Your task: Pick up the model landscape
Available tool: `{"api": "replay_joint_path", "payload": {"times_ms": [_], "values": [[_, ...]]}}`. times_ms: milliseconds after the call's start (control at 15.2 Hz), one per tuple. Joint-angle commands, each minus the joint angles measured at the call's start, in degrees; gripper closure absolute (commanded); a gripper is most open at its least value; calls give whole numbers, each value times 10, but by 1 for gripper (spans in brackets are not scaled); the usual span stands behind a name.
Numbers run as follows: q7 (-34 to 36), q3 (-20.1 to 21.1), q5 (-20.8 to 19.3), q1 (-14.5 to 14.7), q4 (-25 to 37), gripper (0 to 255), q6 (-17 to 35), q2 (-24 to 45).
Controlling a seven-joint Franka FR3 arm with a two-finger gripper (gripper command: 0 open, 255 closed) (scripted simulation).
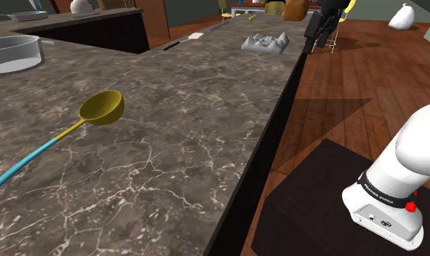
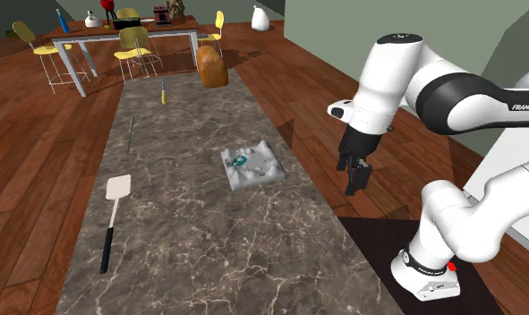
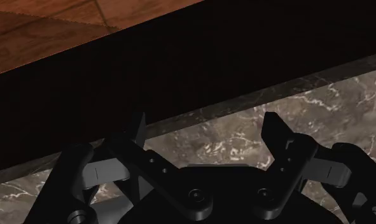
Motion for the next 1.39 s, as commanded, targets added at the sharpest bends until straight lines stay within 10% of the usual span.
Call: {"api": "replay_joint_path", "payload": {"times_ms": [0, 1056, 1320], "values": [[0, 0, 0, 0, 0, 0, 0, 0], [519, 19, 130, -172, 79, 0, 266, 174], [536, 19, 136, -178, 55, 0, 299, 176]]}}
